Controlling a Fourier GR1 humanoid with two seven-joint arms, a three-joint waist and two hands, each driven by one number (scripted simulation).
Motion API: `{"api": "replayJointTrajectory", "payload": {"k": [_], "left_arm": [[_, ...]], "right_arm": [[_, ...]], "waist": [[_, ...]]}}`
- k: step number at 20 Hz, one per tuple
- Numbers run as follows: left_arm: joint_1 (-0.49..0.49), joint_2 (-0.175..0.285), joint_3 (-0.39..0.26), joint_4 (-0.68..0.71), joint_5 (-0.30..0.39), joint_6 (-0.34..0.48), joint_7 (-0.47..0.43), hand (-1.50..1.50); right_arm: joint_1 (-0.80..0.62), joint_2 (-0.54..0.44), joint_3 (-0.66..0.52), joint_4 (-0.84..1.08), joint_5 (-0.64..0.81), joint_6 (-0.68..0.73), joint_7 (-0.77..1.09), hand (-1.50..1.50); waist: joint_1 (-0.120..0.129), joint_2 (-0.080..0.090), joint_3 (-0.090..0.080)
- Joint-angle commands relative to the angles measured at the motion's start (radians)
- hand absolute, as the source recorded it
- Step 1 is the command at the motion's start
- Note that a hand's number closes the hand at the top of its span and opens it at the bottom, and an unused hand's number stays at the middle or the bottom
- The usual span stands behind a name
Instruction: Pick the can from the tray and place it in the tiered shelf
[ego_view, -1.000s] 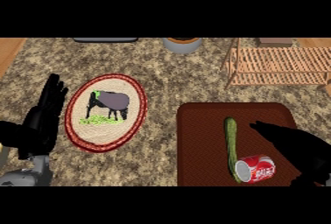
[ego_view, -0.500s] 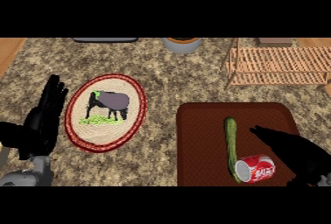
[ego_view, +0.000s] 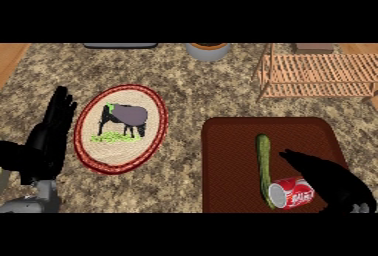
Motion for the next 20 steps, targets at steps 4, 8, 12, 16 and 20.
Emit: {"api": "replayJointTrajectory", "payload": {"k": [4,8,12,16,20], "left_arm": [[-0.015,0.006,0.071,0.064,0.038,-0.067,-0.043,0.0],[-0.019,-0.012,0.025,-0.007,-0.028,-0.024,0.014,0.0],[-0.02,-0.019,0.055,0.01,0.021,-0.064,0.006,0.0],[-0.01,-0.049,0.022,0.0,-0.044,-0.025,-0.002,0.0],[-0.032,-0.05,0.021,0.001,-0.048,-0.016,0.017,0.0]], "right_arm": [[0.062,0.036,-0.021,0.031,0.074,0.066,-0.048,1.5],[0.019,0.059,0.071,0.135,0.234,-0.021,-0.201,1.5],[-0.026,0.055,0.056,0.157,0.303,-0.039,-0.278,1.5],[0.041,0.093,0.022,0.125,0.357,-0.155,-0.296,1.5],[-0.015,0.15,-0.082,0.261,0.391,-0.311,-0.267,1.5]], "waist": [[-0.001,0.0,0.0],[0.003,0.001,0.0],[0.003,0.001,0.0],[0.0,0.0,0.0],[0.002,0.002,0.001]]}}
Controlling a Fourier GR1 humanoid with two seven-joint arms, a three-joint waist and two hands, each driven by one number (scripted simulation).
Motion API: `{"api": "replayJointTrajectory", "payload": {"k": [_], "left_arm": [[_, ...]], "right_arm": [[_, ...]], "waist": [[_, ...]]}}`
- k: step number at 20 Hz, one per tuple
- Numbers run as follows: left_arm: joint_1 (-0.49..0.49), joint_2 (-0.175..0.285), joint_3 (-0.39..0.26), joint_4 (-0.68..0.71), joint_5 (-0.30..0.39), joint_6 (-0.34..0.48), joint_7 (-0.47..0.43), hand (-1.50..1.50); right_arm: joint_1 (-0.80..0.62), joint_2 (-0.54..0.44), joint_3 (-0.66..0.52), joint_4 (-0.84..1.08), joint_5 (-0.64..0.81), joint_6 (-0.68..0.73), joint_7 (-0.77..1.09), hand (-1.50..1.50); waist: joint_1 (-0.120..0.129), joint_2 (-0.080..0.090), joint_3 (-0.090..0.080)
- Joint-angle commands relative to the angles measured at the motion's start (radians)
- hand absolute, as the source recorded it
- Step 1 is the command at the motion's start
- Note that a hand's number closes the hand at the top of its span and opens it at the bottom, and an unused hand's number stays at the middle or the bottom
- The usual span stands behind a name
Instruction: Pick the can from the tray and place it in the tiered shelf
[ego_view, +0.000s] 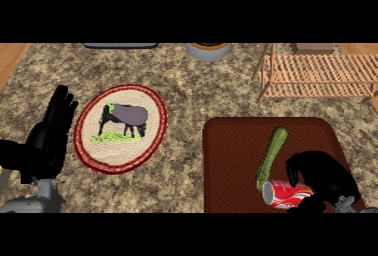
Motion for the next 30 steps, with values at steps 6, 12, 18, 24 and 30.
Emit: {"api": "replayJointTrajectory", "payload": {"k": [6,12,18,24,30], "left_arm": [[0.06,0.014,0.035,-0.025,0.022,-0.037,-0.017,0.0],[0.032,0.01,0.025,-0.039,0.011,-0.026,0.014,0.0],[0.044,-0.03,0.002,-0.007,-0.011,-0.006,-0.022,0.0],[0.049,-0.013,0.041,0.03,0.016,-0.046,-0.061,0.0],[-0.034,-0.023,0.04,0.063,-0.025,-0.028,-0.039,0.0]], "right_arm": [[0.054,0.108,-0.126,-0.031,-0.021,-0.171,-0.007,1.5],[-0.028,0.199,-0.26,-0.247,-0.167,-0.157,0.12,1.5],[-0.09,0.19,-0.468,-0.474,-0.264,-0.167,0.291,1.5],[-0.232,0.086,-0.605,-0.483,-0.295,-0.069,0.437,1.5],[-0.326,0.06,-0.682,-0.324,-0.314,-0.085,0.379,1.5]], "waist": [[-0.004,-0.001,0.001],[-0.01,-0.006,0.0],[-0.021,-0.006,0.0],[-0.003,0.0,0.0],[0.0,0.002,0.001]]}}
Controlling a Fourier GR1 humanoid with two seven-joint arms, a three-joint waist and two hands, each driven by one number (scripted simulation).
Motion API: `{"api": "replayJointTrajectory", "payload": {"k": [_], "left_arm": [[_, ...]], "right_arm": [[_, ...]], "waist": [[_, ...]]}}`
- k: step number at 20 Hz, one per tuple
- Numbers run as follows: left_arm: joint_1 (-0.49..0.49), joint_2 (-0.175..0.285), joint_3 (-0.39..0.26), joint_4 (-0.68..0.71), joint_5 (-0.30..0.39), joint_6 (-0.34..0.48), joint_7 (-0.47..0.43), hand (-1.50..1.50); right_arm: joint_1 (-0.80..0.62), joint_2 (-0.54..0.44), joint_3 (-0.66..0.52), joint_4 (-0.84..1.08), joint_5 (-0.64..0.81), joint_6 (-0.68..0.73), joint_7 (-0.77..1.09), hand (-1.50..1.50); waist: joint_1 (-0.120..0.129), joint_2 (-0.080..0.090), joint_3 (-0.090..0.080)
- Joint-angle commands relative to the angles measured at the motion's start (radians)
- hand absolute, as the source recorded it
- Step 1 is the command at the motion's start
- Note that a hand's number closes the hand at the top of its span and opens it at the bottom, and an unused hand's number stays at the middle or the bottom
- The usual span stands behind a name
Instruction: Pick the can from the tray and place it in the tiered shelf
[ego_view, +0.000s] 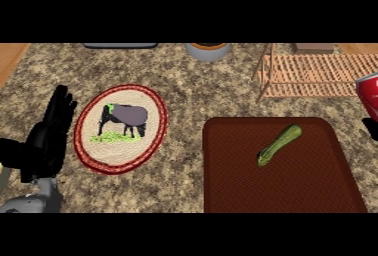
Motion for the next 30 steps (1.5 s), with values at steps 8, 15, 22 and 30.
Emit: {"api": "replayJointTrajectory", "payload": {"k": [8,15,22,30], "left_arm": [[0.04,-0.036,-0.016,-0.034,-0.021,-0.004,-0.026,0.0],[0.05,-0.03,-0.001,-0.081,-0.006,-0.023,0.028,0.0],[0.034,-0.013,0.018,-0.071,-0.01,-0.038,0.027,0.0],[-0.038,-0.014,0.032,-0.003,-0.012,-0.04,0.012,0.0]], "right_arm": [[-0.193,0.007,0.004,0.399,0.146,-0.199,-0.187,1.5],[-0.212,-0.04,-0.076,0.671,0.116,-0.282,-0.441,1.5],[-0.37,-0.006,-0.064,0.988,0.159,-0.464,-0.593,1.5],[-0.526,-0.011,-0.134,1.291,0.126,-0.57,-0.686,1.5]], "waist": [[0.015,0.004,0.0],[0.009,0.002,0.001],[0.015,0.003,0.001],[0.022,0.008,0.001]]}}
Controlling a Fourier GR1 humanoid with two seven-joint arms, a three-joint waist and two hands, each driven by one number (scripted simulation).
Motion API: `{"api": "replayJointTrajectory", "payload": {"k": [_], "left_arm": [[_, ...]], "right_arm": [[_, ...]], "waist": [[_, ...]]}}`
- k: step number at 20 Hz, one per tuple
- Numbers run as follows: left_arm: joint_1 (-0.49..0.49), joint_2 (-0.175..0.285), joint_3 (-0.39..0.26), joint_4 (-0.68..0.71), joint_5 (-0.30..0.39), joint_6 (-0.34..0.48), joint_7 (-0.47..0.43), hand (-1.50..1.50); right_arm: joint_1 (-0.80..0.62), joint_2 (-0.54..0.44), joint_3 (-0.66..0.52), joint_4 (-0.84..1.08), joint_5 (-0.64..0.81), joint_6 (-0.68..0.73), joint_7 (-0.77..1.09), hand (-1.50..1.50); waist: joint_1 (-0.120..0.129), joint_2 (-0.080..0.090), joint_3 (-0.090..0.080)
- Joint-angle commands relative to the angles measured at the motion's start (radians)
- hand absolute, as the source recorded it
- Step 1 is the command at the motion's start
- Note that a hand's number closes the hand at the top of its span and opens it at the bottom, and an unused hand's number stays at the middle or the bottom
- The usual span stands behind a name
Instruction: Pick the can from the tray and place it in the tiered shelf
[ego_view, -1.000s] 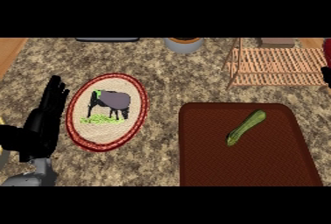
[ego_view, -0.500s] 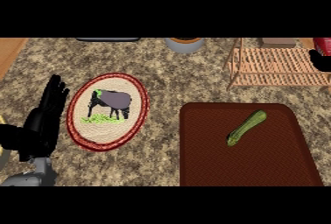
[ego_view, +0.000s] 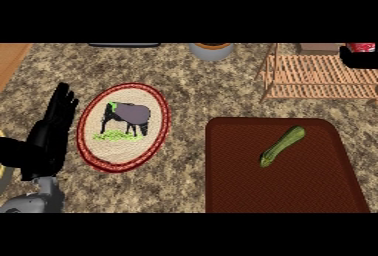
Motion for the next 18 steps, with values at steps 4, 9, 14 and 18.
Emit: {"api": "replayJointTrajectory", "payload": {"k": [4,9,14,18], "left_arm": [[-0.076,-0.004,0.0,0.039,-0.011,0.009,0.034,0.0],[0.057,-0.017,-0.028,-0.075,-0.034,0.009,0.032,0.0],[0.089,-0.016,-0.009,-0.103,0.005,-0.017,0.026,0.0],[0.052,0.001,0.019,-0.022,0.007,-0.03,-0.018,0.0]], "right_arm": [[-0.101,-0.007,-0.06,0.296,-0.054,-0.035,-0.108,-1.5],[-0.158,-0.028,-0.06,0.376,-0.077,-0.009,-0.157,-1.5],[-0.158,-0.073,-0.101,0.341,-0.159,0.062,-0.233,-1.5],[-0.149,-0.051,-0.156,0.297,-0.245,0.051,-0.261,-1.5]], "waist": [[0.007,0.005,0.001],[0.007,0.0,0.0],[0.004,-0.004,0.0],[-0.008,-0.005,0.0]]}}
